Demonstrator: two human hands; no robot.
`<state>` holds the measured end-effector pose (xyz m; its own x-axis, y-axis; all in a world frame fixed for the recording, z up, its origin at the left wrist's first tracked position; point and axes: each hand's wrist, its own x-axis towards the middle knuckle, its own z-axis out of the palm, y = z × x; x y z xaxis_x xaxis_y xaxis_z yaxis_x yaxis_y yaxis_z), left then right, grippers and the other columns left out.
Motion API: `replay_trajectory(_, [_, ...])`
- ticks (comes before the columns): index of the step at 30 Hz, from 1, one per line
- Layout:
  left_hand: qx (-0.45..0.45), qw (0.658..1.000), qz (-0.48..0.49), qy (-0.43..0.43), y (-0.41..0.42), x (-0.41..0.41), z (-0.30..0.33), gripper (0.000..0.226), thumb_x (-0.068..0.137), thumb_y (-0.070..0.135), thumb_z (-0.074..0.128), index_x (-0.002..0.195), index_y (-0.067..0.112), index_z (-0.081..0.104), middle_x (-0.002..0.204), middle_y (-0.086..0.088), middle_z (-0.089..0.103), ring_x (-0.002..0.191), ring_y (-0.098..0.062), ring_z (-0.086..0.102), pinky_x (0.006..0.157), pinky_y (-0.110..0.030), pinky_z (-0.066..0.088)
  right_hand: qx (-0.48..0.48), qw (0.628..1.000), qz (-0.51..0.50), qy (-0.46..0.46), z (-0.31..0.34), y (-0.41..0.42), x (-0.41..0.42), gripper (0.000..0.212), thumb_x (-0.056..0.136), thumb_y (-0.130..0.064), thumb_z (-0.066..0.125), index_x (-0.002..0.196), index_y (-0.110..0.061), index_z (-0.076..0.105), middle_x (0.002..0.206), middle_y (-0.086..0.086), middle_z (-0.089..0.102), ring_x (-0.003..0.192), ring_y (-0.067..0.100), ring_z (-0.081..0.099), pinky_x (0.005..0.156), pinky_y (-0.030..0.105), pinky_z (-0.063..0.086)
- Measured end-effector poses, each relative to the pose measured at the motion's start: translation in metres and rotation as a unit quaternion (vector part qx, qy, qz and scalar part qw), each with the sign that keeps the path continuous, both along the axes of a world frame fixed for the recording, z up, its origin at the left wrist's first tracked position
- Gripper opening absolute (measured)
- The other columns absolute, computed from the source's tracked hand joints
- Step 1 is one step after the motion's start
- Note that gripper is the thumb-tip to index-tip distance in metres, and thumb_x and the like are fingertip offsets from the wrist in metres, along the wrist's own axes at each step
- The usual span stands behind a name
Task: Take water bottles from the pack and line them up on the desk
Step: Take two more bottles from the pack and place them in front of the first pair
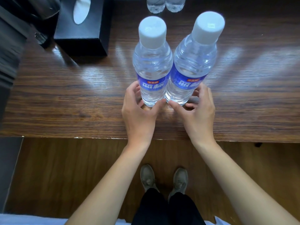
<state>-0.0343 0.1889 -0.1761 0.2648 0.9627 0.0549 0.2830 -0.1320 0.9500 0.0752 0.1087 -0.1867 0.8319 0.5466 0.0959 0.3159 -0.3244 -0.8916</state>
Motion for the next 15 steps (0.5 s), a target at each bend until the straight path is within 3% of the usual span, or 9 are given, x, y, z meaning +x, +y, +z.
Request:
replay_trajectory(5, [-0.015,1.0,0.001,0.007,-0.005,-0.003,-0.002,0.085,0.069,0.028,0.091,0.142,0.017,0.049,0.131,0.007,0.065,0.121,-0.003,0.061,0.098,-0.024,0.054,0.001,1.0,-0.024,-0.004,0.003,0.001,-0.007,0.078,0.063,-0.039,0.088,0.128,-0.017,0.051,0.114,-0.008,0.052,0.098,-0.01,0.053,0.08,0.024,0.054])
replay_trajectory(10, [-0.012,1.0,0.009,0.02,-0.005,0.002,-0.006,0.062,0.072,0.022,0.089,0.128,0.012,0.062,0.115,0.009,0.073,0.109,0.0,0.067,0.096,-0.019,0.054,0.004,0.998,-0.06,-0.006,0.001,0.008,-0.012,0.066,0.065,-0.034,0.088,0.12,-0.015,0.057,0.106,-0.012,0.054,0.095,0.001,0.057,0.078,0.022,0.054])
replay_trajectory(15, [0.014,0.999,-0.001,0.036,0.002,0.005,-0.007,0.058,0.072,0.026,0.089,0.124,0.015,0.065,0.111,0.012,0.074,0.105,0.008,0.066,0.093,-0.01,0.049,-0.004,0.998,-0.048,-0.04,-0.002,0.011,-0.008,0.061,0.066,-0.036,0.086,0.116,-0.013,0.061,0.101,-0.008,0.058,0.087,0.011,0.057,0.074,0.003,0.038])
